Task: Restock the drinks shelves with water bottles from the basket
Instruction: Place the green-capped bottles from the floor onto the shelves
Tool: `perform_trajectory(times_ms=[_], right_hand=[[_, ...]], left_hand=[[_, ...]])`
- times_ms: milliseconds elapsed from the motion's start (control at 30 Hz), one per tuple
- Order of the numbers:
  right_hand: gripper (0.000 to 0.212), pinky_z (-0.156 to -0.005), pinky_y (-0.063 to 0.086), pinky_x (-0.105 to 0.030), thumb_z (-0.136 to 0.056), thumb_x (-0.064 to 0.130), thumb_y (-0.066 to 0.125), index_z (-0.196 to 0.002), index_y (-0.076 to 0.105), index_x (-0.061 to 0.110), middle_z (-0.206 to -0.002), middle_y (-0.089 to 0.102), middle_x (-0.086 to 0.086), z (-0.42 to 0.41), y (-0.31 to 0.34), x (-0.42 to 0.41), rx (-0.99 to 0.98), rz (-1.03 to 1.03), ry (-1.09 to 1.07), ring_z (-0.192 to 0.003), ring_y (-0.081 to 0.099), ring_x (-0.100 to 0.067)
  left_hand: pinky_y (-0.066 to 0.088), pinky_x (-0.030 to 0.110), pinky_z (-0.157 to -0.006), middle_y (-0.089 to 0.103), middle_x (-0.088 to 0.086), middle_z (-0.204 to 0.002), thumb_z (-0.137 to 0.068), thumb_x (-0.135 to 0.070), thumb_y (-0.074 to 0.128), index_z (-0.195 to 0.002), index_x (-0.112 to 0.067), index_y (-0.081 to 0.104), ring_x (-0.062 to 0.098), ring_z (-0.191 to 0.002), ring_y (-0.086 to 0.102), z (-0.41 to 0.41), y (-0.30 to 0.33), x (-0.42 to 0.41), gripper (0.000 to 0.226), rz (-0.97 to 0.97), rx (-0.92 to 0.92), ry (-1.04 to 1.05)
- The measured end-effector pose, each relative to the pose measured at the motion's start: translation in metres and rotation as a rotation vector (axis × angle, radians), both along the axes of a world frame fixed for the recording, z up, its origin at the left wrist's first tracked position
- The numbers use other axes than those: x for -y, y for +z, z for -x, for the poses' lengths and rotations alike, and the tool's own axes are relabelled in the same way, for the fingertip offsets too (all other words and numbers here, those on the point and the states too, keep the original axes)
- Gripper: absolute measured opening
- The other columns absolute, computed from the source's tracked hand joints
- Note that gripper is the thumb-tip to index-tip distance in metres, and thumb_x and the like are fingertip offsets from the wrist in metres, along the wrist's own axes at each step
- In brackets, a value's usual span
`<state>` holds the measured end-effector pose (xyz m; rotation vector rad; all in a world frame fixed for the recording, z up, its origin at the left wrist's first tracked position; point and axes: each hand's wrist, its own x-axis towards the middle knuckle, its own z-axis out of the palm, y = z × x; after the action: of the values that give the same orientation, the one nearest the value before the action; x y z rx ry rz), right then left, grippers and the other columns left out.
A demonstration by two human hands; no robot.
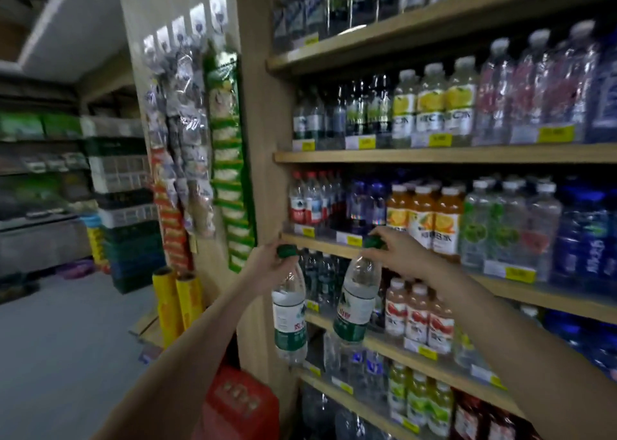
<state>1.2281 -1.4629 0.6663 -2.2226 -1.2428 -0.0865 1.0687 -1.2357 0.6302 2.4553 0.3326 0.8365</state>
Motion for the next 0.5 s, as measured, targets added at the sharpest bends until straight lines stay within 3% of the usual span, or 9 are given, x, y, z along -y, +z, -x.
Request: perform_trajectory(times_ms=[100,233,300,400,500], right_hand=[[0.033,-0.061,0.041,-0.025,-0.089,0.045,0.055,-0.111,0.048,0.021,-0.094,0.056,0.006,-0.005,0.030,-0.047,-0.002,-0.092,-0.012,-0.080,0.055,-0.009],[0.023,-0.064,0.045,-0.031,-0.091,0.039,0.053,-0.104,0.046,0.021,-0.092,0.059,-0.002,-0.019,0.065,-0.099,-0.018,-0.220,-0.012,-0.079,0.058,-0.016],[0.022,-0.068,0.048,-0.033,-0.092,0.037,0.053,-0.103,0.046,0.019,-0.095,0.060,-0.003,-0.030,0.083,-0.120,0.014,-0.247,-0.012,-0.082,0.059,-0.018],[0.033,-0.072,0.051,-0.035,-0.091,0.039,0.053,-0.112,0.048,0.014,-0.101,0.057,-0.003,-0.046,0.115,-0.150,0.099,-0.287,0.008,-0.088,0.058,-0.019],[0.034,-0.059,0.040,-0.023,-0.091,0.039,0.053,-0.114,0.048,0.014,-0.095,0.054,0.003,-0.064,0.148,-0.179,0.195,-0.343,-0.009,-0.077,0.051,-0.005]], left_hand=[[0.049,0.036,-0.055,0.059,-0.007,-0.065,-0.088,-0.021,0.059,-0.089,-0.028,0.052,0.019,-0.058,0.060,-0.012,0.020,-0.043,0.010,0.046,0.135,-0.025],[0.043,0.018,-0.048,0.061,-0.012,-0.065,-0.088,-0.025,0.058,-0.083,-0.037,0.052,0.009,-0.056,0.059,-0.036,0.046,-0.094,0.014,0.059,0.288,0.029],[0.044,0.024,-0.050,0.061,-0.007,-0.068,-0.090,-0.023,0.057,-0.085,-0.038,0.053,0.012,-0.057,0.058,-0.053,0.056,-0.115,0.016,0.127,0.369,0.025],[0.047,0.033,-0.056,0.066,0.003,-0.079,-0.092,-0.024,0.053,-0.101,-0.023,0.054,0.019,-0.064,0.060,-0.081,0.075,-0.148,0.009,0.153,0.472,0.040],[0.054,0.039,-0.070,0.066,0.007,-0.095,-0.095,-0.025,0.049,-0.109,-0.021,0.051,0.023,-0.082,0.064,-0.109,0.097,-0.179,0.015,0.184,0.542,0.058]])
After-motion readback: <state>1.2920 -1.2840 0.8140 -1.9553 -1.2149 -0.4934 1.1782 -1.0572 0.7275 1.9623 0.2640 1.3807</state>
